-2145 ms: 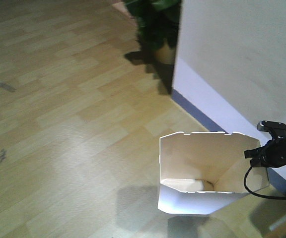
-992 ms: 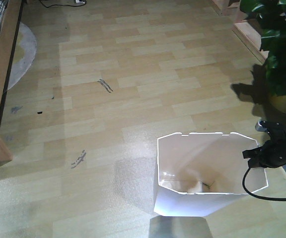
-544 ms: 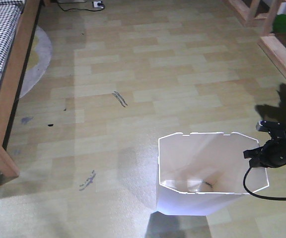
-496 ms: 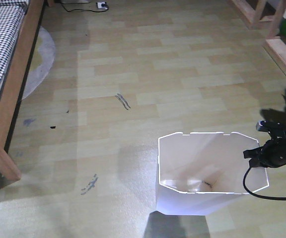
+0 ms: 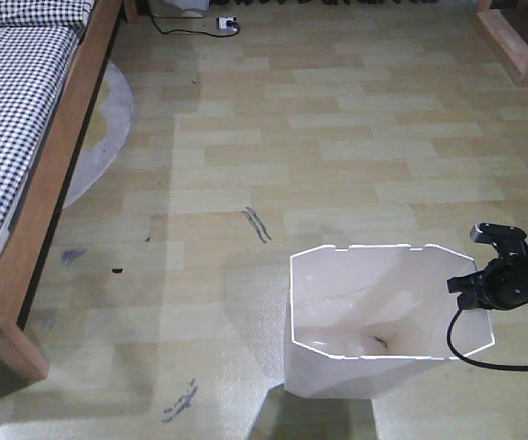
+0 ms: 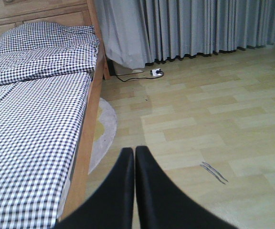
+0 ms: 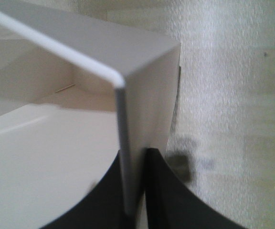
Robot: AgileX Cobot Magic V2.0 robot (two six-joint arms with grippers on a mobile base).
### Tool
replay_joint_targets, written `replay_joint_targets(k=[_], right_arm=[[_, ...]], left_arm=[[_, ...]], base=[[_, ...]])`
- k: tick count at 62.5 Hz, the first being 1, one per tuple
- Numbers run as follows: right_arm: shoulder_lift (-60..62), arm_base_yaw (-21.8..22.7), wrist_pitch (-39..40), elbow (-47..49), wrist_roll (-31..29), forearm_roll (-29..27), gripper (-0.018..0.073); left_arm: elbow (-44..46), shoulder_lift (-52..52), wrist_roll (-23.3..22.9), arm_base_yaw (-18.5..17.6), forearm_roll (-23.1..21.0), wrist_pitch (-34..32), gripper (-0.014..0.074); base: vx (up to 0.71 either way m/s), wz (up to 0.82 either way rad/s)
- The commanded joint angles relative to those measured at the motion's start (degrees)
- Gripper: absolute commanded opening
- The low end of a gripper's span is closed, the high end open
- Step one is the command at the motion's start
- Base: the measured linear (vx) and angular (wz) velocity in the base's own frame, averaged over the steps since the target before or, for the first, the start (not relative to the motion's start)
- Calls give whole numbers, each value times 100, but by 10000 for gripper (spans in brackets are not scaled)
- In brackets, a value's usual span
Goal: Move trash bin to bedside with robot
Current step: 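Hold the bin in the right gripper while turning away from the desk, then carry the bin with the right gripper toward the bed's foot by the curtains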
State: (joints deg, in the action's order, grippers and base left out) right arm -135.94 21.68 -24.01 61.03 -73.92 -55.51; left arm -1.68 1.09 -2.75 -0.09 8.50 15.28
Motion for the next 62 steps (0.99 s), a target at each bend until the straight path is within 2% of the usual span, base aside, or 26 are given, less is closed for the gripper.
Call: replay_joint_targets(k=[1, 62], right_arm=[[430, 28, -763, 89, 44, -328, -6], [430, 28, -762, 89, 44, -328, -6]], left_arm=[[-165, 58, -46, -35, -3, -420, -6], [-165, 58, -46, -35, -3, -420, -6]], base=[[41, 10], [42, 6]])
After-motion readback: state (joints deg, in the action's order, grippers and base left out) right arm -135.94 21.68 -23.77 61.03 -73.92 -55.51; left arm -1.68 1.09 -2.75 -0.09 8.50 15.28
